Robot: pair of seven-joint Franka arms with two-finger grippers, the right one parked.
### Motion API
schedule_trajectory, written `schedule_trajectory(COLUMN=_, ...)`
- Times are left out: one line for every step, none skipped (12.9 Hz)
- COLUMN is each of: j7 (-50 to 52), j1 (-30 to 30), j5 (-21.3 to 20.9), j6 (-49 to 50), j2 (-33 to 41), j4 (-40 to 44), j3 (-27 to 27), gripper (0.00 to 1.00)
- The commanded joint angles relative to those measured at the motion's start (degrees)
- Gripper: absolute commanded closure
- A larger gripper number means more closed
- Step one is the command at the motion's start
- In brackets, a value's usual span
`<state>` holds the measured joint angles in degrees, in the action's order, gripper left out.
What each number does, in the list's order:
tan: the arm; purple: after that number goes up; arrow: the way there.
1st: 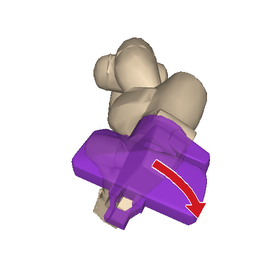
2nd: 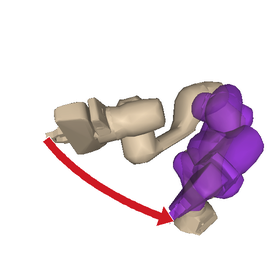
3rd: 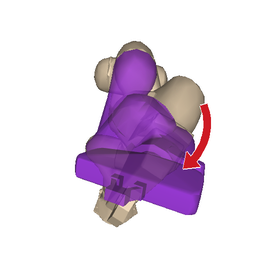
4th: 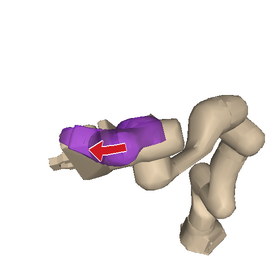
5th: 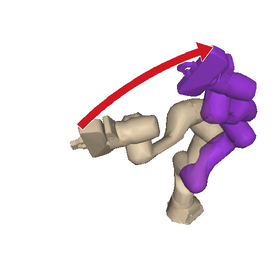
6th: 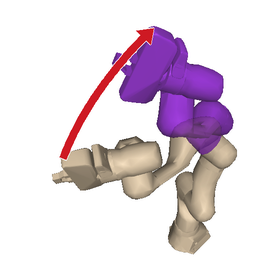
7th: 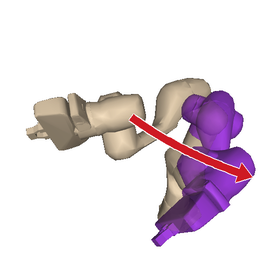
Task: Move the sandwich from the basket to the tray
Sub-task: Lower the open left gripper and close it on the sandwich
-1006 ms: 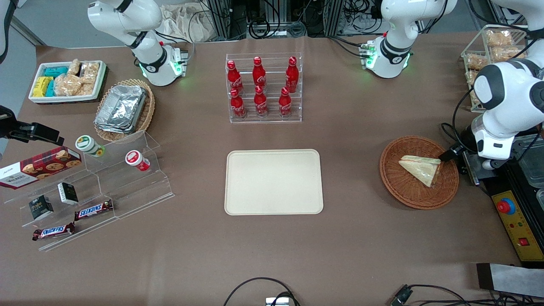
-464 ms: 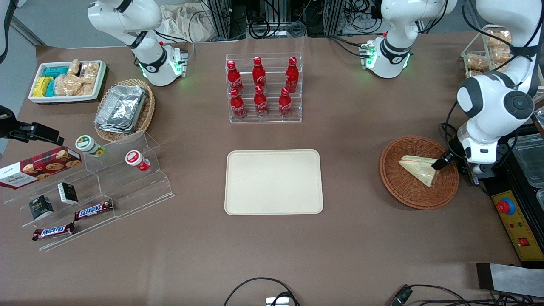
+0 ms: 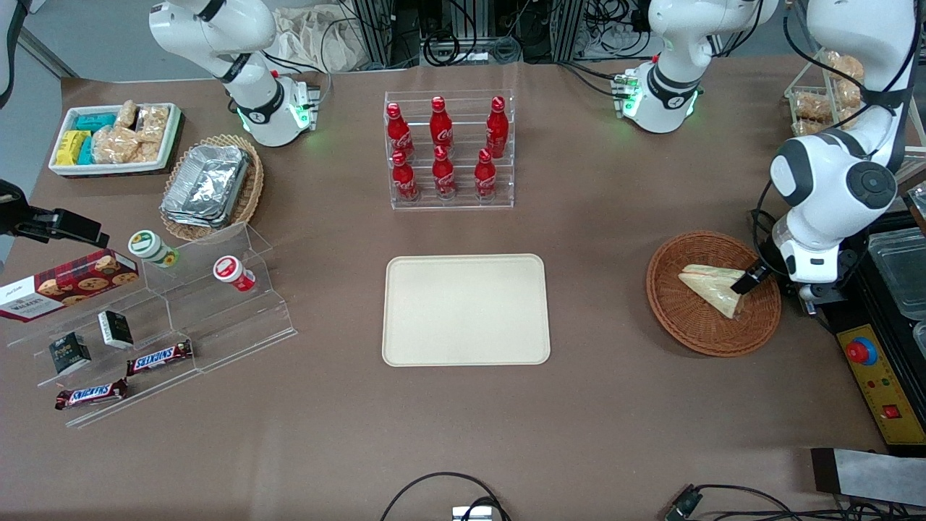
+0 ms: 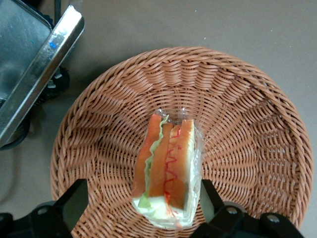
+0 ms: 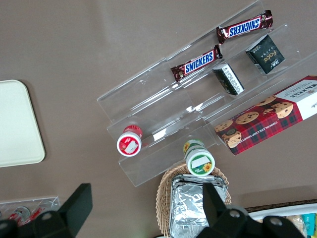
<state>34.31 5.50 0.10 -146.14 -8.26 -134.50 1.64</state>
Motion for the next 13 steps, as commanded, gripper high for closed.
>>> schedule_trajectory(j7=2.77, j1=-0.23, j5=0.17, j6=-3.27, j2=-1.14, j4=-1.02, j3=-0.50, gripper=0.00)
schedule_trajectory(j7=3.13, j1=-0.32, j5=0.17, j6=-3.45, j2=-1.40, j4=-1.02, j3=-0.59, gripper=0.00)
schedule_trajectory(j7=3.13, j1=-0.32, j5=0.17, j6=-3.97, j2=-1.58, j4=-1.11, j3=-0.68, gripper=0.00)
schedule_trajectory(j7=3.13, j1=-0.32, j5=0.17, j6=-4.15, j2=-1.84, j4=-1.11, j3=-0.68, gripper=0.00)
schedule_trajectory(j7=3.13, j1=-0.49, j5=0.17, j6=-4.15, j2=-2.02, j4=-1.02, j3=-0.68, gripper=0.03)
schedule_trajectory(j7=3.22, j1=-1.02, j5=0.17, j6=-4.24, j2=-2.20, j4=-1.02, j3=-0.76, gripper=0.11)
schedule_trajectory(j7=3.31, j1=-1.20, j5=0.17, j6=-4.33, j2=-2.37, j4=-1.02, j3=-0.68, gripper=0.25)
schedule_trajectory(j7=3.74, j1=-1.20, j5=0.17, j6=-4.59, j2=-2.46, j4=-1.02, j3=-0.76, gripper=0.46)
schedule_trajectory(j7=4.01, j1=-1.55, j5=0.17, j6=-4.68, j2=-2.55, j4=-0.94, j3=-0.77, gripper=0.64)
schedule_trajectory(j7=4.10, j1=-1.90, j5=0.17, j6=-4.68, j2=-2.55, j4=-0.85, j3=-0.77, gripper=0.80)
schedule_trajectory(j7=4.10, j1=-1.90, j5=0.17, j6=-4.68, j2=-2.55, j4=-0.76, j3=-0.68, gripper=0.91)
schedule_trajectory(j7=4.01, j1=-1.90, j5=0.17, j6=-4.68, j2=-2.55, j4=-0.67, j3=-0.76, gripper=0.96)
schedule_trajectory(j7=3.92, j1=-1.90, j5=0.08, j6=-4.51, j2=-2.37, j4=-0.50, j3=-0.68, gripper=0.98)
